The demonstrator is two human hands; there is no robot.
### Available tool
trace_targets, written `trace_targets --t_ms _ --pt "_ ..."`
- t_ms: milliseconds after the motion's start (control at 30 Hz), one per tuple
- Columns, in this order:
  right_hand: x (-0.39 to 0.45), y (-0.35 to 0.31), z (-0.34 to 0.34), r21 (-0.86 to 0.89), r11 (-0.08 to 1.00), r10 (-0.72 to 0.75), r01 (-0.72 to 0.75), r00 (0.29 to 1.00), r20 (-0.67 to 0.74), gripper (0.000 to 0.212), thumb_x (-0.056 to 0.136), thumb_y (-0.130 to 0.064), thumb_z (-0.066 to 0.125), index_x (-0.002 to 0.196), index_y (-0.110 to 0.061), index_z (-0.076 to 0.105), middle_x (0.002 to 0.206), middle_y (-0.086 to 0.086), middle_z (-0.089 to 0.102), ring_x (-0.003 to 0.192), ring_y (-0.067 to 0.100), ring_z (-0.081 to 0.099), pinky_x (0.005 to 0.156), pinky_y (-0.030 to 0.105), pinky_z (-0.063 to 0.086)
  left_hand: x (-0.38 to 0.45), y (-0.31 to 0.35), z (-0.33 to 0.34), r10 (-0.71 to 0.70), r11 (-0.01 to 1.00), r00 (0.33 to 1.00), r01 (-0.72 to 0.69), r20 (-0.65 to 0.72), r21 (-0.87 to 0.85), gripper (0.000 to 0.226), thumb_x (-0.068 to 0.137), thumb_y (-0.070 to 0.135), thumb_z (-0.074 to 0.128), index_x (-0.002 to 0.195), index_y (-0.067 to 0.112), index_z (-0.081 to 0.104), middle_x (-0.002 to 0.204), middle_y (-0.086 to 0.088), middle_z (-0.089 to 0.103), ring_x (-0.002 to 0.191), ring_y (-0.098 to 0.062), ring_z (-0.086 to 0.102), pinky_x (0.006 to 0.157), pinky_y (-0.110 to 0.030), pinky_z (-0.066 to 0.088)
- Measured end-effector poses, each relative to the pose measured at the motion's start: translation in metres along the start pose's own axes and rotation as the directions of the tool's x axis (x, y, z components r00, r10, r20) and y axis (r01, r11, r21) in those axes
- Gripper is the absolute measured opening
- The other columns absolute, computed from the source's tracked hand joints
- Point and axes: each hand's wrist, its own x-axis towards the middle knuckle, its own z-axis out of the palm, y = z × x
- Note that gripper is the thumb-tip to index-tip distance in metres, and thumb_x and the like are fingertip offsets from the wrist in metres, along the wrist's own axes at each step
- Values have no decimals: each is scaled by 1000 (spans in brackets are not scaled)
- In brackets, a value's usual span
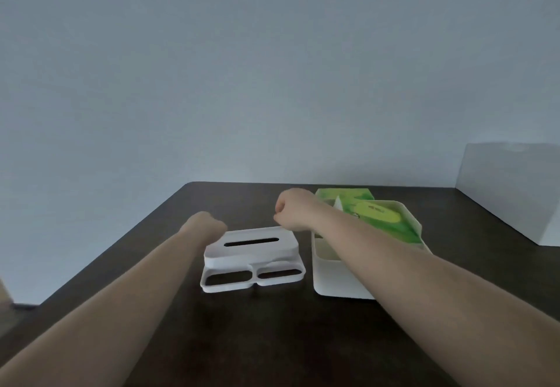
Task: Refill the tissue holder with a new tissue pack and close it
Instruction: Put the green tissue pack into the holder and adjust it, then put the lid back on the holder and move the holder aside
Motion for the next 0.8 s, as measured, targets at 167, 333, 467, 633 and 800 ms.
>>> trace_targets --t_ms 167,333,467,633,800 --pt "7 -20 19 -101 990 114 -93 970 217 37 92 -9 43 125 1 58 116 12 60 97 28 59 78 31 46 -7 -22 -1 -45 992 999 45 5 -115 6 82 16 52 80 11 54 77 -2 54 65 -18 49 55 -23 39" --pt "12 -22 30 -169 973 198 -157 945 261 45 97 -10 39 140 0 40 141 15 49 107 29 53 84 33 41 5 -39 3 -151 930 983 178 107 -321 5 79 7 57 75 4 54 70 -11 51 61 -24 47 52 -26 43" --pt "15 -22 35 -154 972 217 -179 934 285 47 97 -14 42 142 -4 40 145 14 45 125 30 50 101 36 42 4 -39 3 -135 892 980 183 143 -414 16 82 4 55 96 2 61 89 -14 57 75 -27 55 66 -31 50" --pt "14 -20 31 -85 975 221 -206 940 259 42 99 -12 37 139 0 43 142 15 48 114 30 54 86 32 42 -3 -33 3 -131 868 985 168 109 -468 10 87 -3 45 89 -4 55 82 -14 50 74 -26 55 69 -35 57" --pt "16 -21 17 40 978 197 -205 971 136 40 95 -11 44 132 1 52 133 17 56 109 29 57 82 31 43 -10 -21 -8 -160 878 987 141 -3 -458 17 82 2 46 66 2 49 62 -12 47 64 -30 53 67 -34 55"
